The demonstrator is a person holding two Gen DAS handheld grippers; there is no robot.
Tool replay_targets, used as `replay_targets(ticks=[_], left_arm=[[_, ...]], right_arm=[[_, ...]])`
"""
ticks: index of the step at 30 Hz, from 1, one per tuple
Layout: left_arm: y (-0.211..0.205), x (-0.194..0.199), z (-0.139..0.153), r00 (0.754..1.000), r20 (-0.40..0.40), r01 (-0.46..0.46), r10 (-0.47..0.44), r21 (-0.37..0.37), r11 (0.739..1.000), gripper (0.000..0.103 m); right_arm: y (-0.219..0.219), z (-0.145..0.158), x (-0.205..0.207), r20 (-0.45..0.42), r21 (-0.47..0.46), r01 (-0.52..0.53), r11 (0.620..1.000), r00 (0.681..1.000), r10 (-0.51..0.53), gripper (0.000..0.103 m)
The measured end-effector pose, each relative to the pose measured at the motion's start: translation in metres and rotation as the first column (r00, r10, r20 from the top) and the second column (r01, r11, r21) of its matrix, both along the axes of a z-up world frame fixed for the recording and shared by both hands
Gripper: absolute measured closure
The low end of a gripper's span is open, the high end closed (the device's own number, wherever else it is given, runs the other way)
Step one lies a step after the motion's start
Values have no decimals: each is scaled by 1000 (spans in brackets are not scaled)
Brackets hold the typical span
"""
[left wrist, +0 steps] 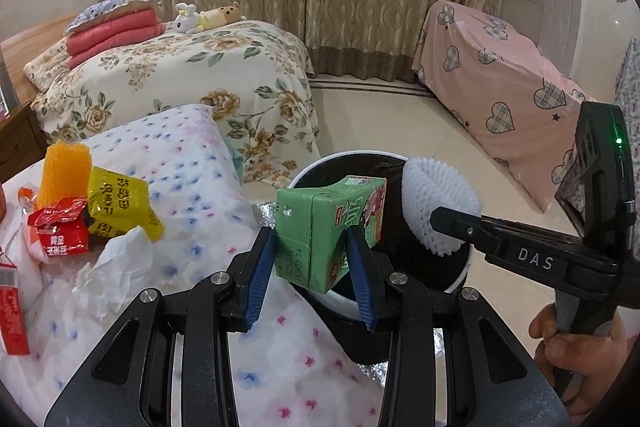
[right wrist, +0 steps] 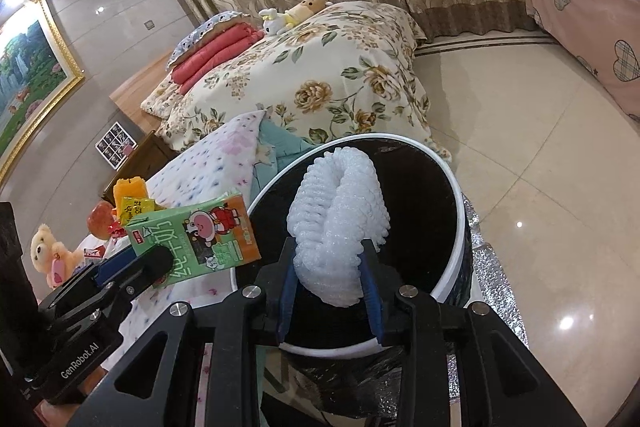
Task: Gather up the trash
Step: 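Carry both items to the black bin and open both tools to drop them, then grasp the white milk carton with the left tool while the right tool grasps the crumpled tissue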
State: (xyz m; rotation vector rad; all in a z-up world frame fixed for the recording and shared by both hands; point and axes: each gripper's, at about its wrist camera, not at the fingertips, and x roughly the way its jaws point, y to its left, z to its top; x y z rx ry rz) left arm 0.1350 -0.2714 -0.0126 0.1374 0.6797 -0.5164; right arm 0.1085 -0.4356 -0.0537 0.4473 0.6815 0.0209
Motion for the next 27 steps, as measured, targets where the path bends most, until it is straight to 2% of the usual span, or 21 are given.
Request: replay_targets(ticks=[8,9,11,12,21,27], left_arm=[[-3,13,-5,1000,-28,-9,9,-5,1000,66],[-3,14,-6,999,-34,-10,10,-9,1000,63],[-1,14,-6,999,-45,-13,12,-20,1000,42],[2,13,-6,999,-41,-21,20,-22,1000,39],[34,-13,2,999,-29,-32,30,-79,996,35],[71,-30,3,997,-24,-77,75,-95,993,34]], right_arm=[[-7,-2,6,-16,9,12,1000,1000,-12,70],[-8,-2,7,-16,9,16,1000,1000,-16,64],[-10,-2,7,-20,9,25,1000,999,-25,49],[-11,-2,7,-18,11,29,999,999,-29,44],[-1,3,-3,4,37,27,999,1000,-27,27],[27,3,-11,10,63,-19,998,1000,19,24]])
